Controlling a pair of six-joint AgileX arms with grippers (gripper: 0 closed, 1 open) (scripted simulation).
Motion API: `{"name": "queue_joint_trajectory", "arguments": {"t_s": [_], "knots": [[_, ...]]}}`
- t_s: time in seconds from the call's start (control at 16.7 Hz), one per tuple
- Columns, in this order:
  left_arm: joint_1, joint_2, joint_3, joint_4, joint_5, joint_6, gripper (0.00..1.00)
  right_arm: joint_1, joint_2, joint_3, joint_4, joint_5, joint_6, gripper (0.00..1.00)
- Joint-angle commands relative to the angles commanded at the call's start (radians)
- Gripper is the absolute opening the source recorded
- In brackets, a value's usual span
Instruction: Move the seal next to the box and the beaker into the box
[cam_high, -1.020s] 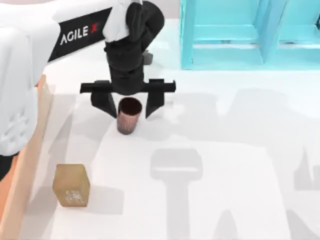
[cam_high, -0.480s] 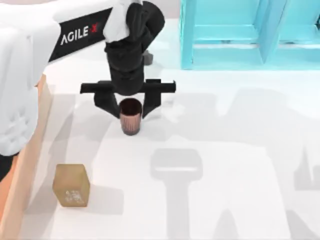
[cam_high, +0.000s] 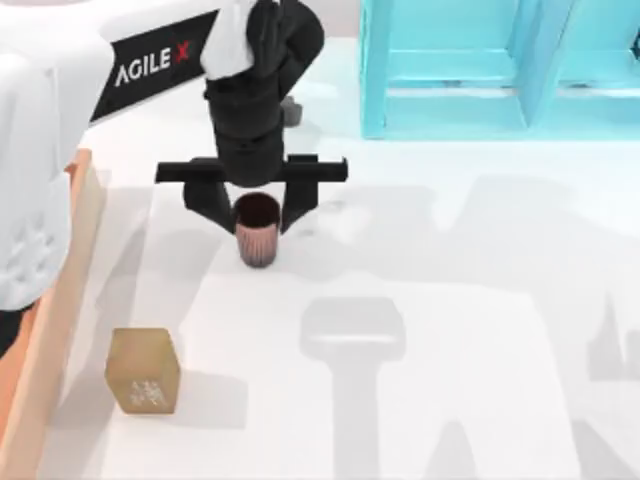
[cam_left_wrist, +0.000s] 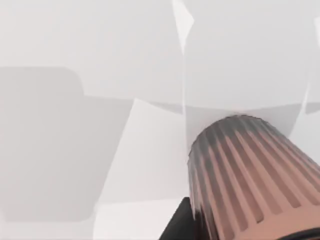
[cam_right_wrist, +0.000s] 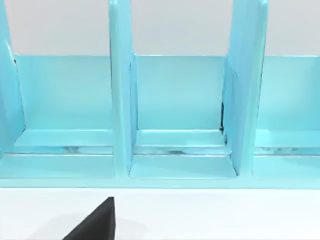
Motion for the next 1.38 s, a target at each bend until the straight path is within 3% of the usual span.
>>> {"name": "queue_joint_trajectory", "arguments": {"t_s": [0.6,0.96,1.14,1.38], "knots": [[0.186,-0.162,0.076,-0.245,-0.002,0.185,0.0,0.0,0.0,0.0,0.0,0.0,0.0,1.0],[0.197,-0.173,0.079,-0.259,-0.003,0.201,0.0,0.0,0.0,0.0,0.0,0.0,0.0,1.0],[0.251,-0.234,0.016,-0.249,0.006,0.252,0.0,0.0,0.0,0.0,0.0,0.0,0.0,1.0],[0.418,-0.406,-0.207,-0.214,0.024,0.42,0.0,0.0,0.0,0.0,0.0,0.0,0.0,1.0]]}}
